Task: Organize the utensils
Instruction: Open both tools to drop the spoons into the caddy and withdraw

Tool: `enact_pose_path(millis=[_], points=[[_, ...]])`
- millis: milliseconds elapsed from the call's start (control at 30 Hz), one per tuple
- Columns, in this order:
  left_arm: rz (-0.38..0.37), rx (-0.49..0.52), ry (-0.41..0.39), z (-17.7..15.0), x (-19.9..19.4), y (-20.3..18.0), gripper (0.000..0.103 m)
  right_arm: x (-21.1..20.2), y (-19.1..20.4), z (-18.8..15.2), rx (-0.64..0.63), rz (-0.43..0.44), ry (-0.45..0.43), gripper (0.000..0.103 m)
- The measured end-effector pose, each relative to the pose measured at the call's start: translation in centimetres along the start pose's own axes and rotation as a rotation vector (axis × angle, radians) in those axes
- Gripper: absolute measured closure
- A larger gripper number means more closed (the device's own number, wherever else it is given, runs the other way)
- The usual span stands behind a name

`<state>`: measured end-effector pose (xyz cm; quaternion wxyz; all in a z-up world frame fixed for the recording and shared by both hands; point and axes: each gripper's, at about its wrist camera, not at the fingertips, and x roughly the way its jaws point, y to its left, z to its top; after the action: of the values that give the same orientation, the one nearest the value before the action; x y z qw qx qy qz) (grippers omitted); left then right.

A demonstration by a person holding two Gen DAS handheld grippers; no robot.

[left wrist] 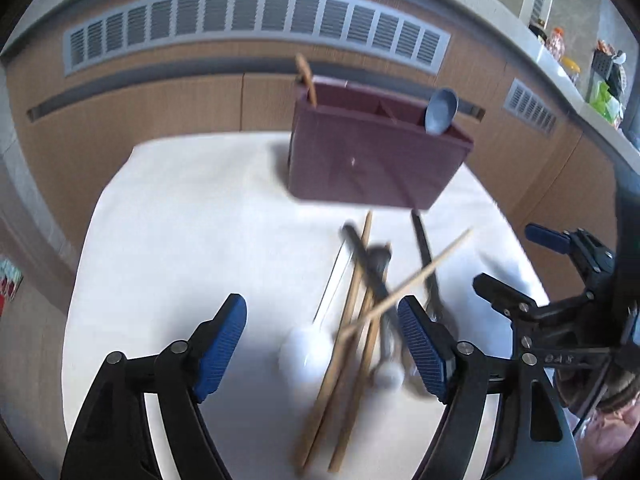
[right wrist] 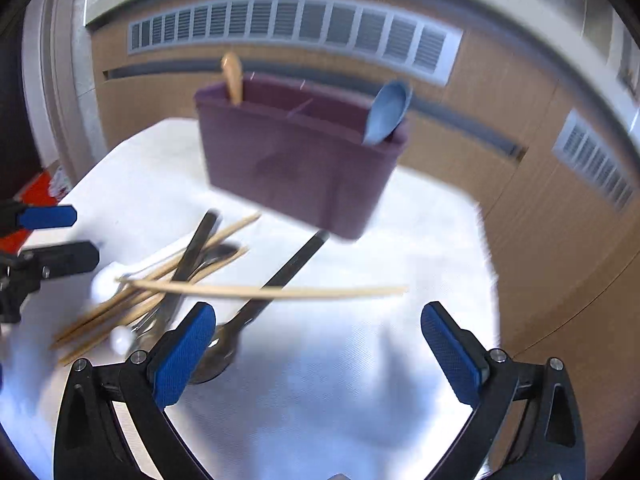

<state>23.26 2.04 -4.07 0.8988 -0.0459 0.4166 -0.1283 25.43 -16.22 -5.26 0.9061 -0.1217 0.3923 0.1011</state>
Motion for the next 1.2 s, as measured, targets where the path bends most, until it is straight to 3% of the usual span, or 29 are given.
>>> enact_pose_path(millis=[133, 233, 433, 667, 733, 900, 1000, 1200], points=[[0.037, -0.04, 0.011, -1.7, -0.2, 1.2, 0.024, 2.7, -0.8, -0.1, 0.176, 0.095, 0.106, 0.002], [0.044, -0.081, 0.024, -2.2, 0.1, 2.3, 0.023, 4.7, -0.9, 0.4, 0.263, 0.068, 0.146, 0.002], [0.047, -0.128, 0.042, -2.5, 0.5, 3.9, 0.022, 7.0, -0.1, 2.4, 0.295, 0.015, 0.171, 0.002], [0.035, -0.135, 0.087, -2.9, 1.3, 4.2, 0.019, 8.6, -0.1, 3.2, 0.327, 0.032, 0.208, 0.002], [0.03, -0.132, 0.098, -2.9, 1.5, 4.0, 0.019, 8.5, -0.2, 3.1, 0.318, 0.031, 0.205, 0.006], [0.016, -0.129, 0.103, -2.8, 1.7, 3.6, 0.019, 6.9, -0.1, 1.6, 0.202, 0.059, 0.216, 0.028], [0.002, -0.137, 0.11, -2.7, 1.8, 3.4, 0.019, 5.3, -0.4, -0.3, 0.126, 0.066, 0.206, 0.033], [-0.007, -0.101, 0.121, -2.6, 1.9, 1.8, 0.019, 2.5, -2.7, -3.2, 0.089, 0.072, 0.211, 0.036]])
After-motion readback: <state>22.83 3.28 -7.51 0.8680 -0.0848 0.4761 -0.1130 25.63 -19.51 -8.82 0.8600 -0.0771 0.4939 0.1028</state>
